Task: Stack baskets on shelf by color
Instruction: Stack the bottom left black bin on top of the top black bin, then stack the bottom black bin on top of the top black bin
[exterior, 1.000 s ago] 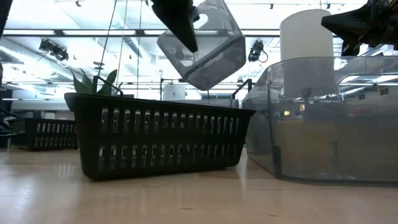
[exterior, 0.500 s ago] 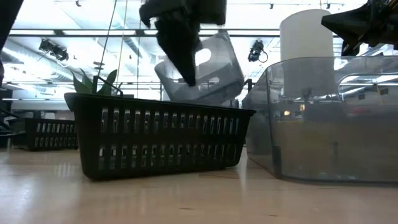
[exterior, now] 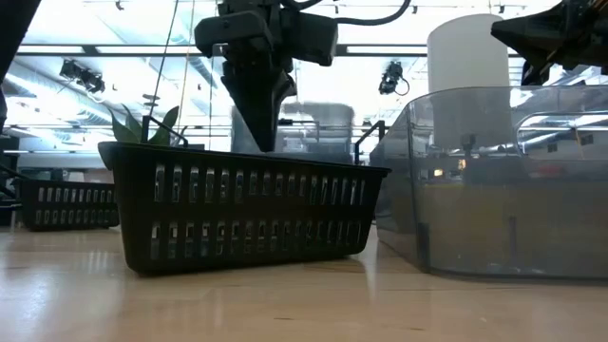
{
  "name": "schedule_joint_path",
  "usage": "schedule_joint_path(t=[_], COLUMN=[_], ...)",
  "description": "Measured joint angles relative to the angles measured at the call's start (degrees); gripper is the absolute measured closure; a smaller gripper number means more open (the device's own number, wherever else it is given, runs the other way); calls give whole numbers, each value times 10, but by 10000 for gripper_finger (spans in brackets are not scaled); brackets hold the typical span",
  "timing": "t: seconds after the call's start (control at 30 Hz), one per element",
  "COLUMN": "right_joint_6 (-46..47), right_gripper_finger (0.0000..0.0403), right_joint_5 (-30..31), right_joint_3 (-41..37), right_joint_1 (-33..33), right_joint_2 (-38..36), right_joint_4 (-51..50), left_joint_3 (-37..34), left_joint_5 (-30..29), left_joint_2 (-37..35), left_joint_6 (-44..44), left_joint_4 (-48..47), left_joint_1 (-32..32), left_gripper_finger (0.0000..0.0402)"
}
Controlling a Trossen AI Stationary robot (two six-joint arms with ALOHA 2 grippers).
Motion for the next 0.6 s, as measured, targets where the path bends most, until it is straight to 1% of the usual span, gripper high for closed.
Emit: schedule_joint_path(t=[0.17,0.37,0.47,0.6], right_joint_6=[0,0,0,0], right_gripper_finger=[387,387,387,387], right_joint_5=[0,0,0,0], right_joint_3=[0,0,0,0], right_joint_1=[0,0,0,0], right_joint_2=[0,0,0,0], right_joint_4=[-1,-1,0,1], left_joint_3=[0,6,17,36], left_joint_5=[-1,-1,-3,-22], left_joint_2=[-4,-23,-24,-13], left_joint_6=[-5,-43,-69,-77], left_joint_4=[1,31,73,130], left_joint_1=[0,-4,-18,-57], left_gripper_finger=[282,217,201,204])
